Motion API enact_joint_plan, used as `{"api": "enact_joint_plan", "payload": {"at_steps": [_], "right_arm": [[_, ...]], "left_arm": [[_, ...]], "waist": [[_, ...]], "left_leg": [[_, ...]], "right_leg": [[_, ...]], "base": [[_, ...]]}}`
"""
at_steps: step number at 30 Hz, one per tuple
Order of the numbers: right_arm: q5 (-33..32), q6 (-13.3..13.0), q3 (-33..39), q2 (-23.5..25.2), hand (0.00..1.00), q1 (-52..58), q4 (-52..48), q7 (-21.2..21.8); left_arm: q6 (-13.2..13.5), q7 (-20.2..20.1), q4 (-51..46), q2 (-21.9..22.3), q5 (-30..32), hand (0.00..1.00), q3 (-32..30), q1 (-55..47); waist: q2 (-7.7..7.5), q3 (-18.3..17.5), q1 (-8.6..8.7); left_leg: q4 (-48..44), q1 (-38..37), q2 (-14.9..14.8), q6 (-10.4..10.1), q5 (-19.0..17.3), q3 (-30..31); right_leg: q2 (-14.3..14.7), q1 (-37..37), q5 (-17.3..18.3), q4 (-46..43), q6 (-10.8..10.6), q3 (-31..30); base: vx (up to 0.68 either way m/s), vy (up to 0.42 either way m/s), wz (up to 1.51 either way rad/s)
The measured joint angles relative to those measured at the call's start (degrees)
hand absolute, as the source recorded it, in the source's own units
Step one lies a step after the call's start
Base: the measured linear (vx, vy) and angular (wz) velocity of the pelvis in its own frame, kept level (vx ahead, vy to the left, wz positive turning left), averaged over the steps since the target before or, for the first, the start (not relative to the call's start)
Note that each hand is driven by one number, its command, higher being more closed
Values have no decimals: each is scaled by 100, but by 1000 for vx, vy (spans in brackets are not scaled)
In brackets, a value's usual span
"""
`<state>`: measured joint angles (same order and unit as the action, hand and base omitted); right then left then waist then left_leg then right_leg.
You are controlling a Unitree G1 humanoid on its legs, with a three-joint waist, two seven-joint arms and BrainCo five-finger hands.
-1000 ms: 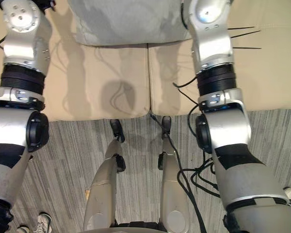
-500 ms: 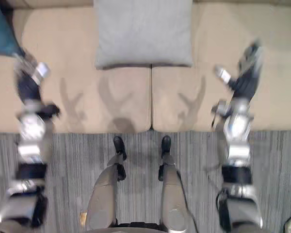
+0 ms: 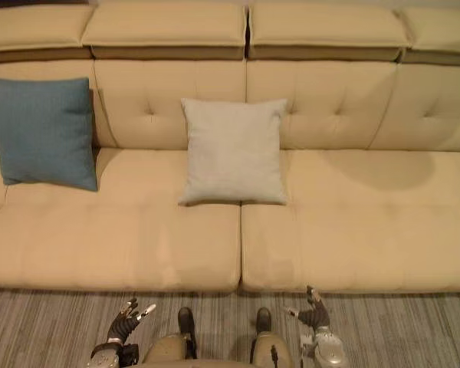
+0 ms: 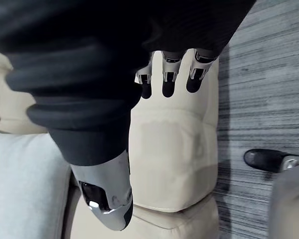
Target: Pick up cushions and gather them together orderly.
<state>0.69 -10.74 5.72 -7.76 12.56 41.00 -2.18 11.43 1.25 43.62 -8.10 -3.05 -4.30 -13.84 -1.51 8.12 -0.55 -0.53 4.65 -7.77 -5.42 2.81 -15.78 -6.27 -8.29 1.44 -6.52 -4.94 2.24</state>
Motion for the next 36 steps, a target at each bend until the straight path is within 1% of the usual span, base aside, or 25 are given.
{"api": "enact_joint_plan", "payload": {"at_steps": [4,6,7,8,9,10,11,12,13,14,15,17,18,19,20,21,22,23,24,25,26,28,30,33,36], "right_arm": [[62,5,-83,-11,0,-61,91,9],[119,5,-281,-29,0,-197,29,-4],[116,2,-315,-45,0,-231,-7,-3],[113,8,-356,-69,0,-291,-28,-5],[106,49,-407,-39,0,-340,-62,-5],[105,67,-429,-14,0,-253,-103,-4],[104,67,-501,-1,0,-154,-156,-3],[102,66,-611,3,0,-143,-192,-1],[104,58,-637,9,0,-163,-231,-2],[104,52,-624,-9,0,-247,-257,-11],[103,54,-581,-87,0,-311,-325,-44],[102,29,-558,-170,0,-440,-410,-98],[103,46,-552,-256,0,-586,-370,-145],[100,102,-508,-282,0,-655,-322,-173],[96,115,-488,-254,0,-648,-288,-196],[92,114,-424,-208,0,-620,-285,-235],[91,114,-342,-172,0,-579,-284,-272],[93,114,-336,-164,0,-532,-288,-274],[93,114,-333,-152,0,-485,-296,-272],[98,114,-326,-155,0,-477,-303,-271],[99,114,-326,-148,0,-473,-303,-269],[104,116,-327,-121,0,-488,-284,-263],[105,118,-327,-51,0,-470,-285,-265],[93,118,-313,-53,0,-478,-325,-279],[-26,121,-269,3,0,-528,-537,-288]], "left_arm": [[9,4,-27,-6,47,0,-5,74],[13,7,-182,-50,44,0,81,274],[10,8,-338,-35,43,0,104,310],[32,17,-558,23,40,0,116,314],[26,18,-652,6,36,0,181,375],[15,23,-723,8,36,0,219,363],[10,29,-793,6,35,0,224,338],[9,54,-947,-9,36,0,191,229],[10,74,-1015,-16,38,0,160,168],[-6,130,-1025,20,37,0,136,135],[-44,142,-1031,129,35,0,142,144],[-38,144,-1101,305,35,0,235,163],[-80,145,-1023,433,36,0,302,266],[-126,145,-1015,515,32,0,422,278],[-118,143,-1033,550,31,0,440,288],[-118,141,-1031,551,34,0,448,348],[-118,141,-1031,546,38,0,448,327],[-114,140,-1038,546,44,0,448,320],[-113,140,-1056,534,46,0,442,303],[-113,139,-1083,518,51,0,418,283],[-113,141,-1086,510,50,0,408,267],[-113,145,-1073,497,48,0,412,218],[-119,145,-1045,455,50,0,421,197],[-120,149,-1042,422,50,0,462,278],[-125,151,-1060,356,51,0,476,309]], "waist": [[-113,-32,-5],[-174,-10,16],[-171,5,31],[-28,60,-38],[-16,149,5],[-3,167,2],[-21,156,-25],[-131,89,-57],[-198,63,-64],[-235,53,-85],[-169,-14,-144],[-38,-24,-347],[175,104,-327],[282,149,-193],[215,189,-142],[227,182,-120],[130,228,-91],[129,227,-59],[153,215,-44],[166,212,-38],[183,202,-42],[205,186,-49],[148,147,-38],[153,132,-20],[154,133,-1]], "left_leg": [[-36,-94,18,6,-7,-250],[-662,447,-45,161,-203,-323],[-888,649,-107,225,-241,-320],[-1011,768,-359,283,-313,-381],[-1164,778,-383,309,-330,-297],[-1229,739,-368,327,-343,-224],[-1304,706,-358,349,-356,-146],[-1406,770,-327,300,-320,-101],[-1482,846,-309,268,-292,-83],[-1599,1016,-330,251,-219,-30],[-1506,1213,-409,204,-3,-27],[-999,1488,-488,163,303,-48],[-821,1613,-573,100,426,63],[-506,1603,-581,-101,261,101],[-469,1621,-567,-143,186,74],[-921,1651,-546,-74,169,73],[-1629,1620,-491,53,44,134],[-2062,1495,-441,157,-156,155],[-2221,1327,-430,121,-515,182],[-2310,1148,-415,60,-796,269],[-2314,1060,-391,32,-911,349],[-1807,707,-219,-157,-1187,590],[-1651,621,-203,-139,-1158,388],[-1657,625,-129,-147,-1246,109],[-2010,670,-85,-136,-1606,-191]], "right_leg": [[-2,-46,-110,0,-62,-260],[-48,-426,-335,-132,-182,-331],[-9,-631,-458,-272,-233,-334],[53,-777,-470,-600,-259,-273],[-25,-1090,253,-2328,57,-110],[-86,-1114,495,-3229,53,-71],[-120,-1030,642,-4045,-44,-110],[-182,-787,755,-4429,-177,-151],[-197,-614,791,-4360,-240,-198],[-149,-399,1210,-3854,-316,-223],[10,-270,1467,-3155,-251,-134],[214,-268,1785,-2197,153,16],[352,-336,1755,-2008,231,134],[370,-382,1561,-1837,354,270],[324,-395,1419,-1691,458,381],[287,-408,1330,-1645,516,436],[216,-407,1264,-1618,538,481],[203,-394,1213,-1580,520,490],[214,-404,1143,-1535,525,490],[226,-433,1075,-1510,489,455],[231,-451,1051,-1511,466,414],[296,-519,924,-1493,353,162],[279,-511,732,-1250,212,-21],[310,-586,407,-899,106,-421],[485,-804,79,-728,0,-1094]], "base": [[-13,25,-32],[-126,29,-26],[-207,17,-33],[-184,7,-16],[-160,-3,4],[-142,-17,37],[-158,-78,36],[-176,-117,28],[-210,-183,17],[-246,-193,4],[-323,-200,-20],[-340,-165,-36],[-409,-157,7],[-444,-113,42],[-329,-54,50],[-260,-63,40],[-226,-84,30],[-210,-61,21],[-190,-6,6],[-169,49,-7],[-158,69,-23],[-127,100,-44],[-167,151,-50],[-111,117,-57],[-82,160,-123]]}}
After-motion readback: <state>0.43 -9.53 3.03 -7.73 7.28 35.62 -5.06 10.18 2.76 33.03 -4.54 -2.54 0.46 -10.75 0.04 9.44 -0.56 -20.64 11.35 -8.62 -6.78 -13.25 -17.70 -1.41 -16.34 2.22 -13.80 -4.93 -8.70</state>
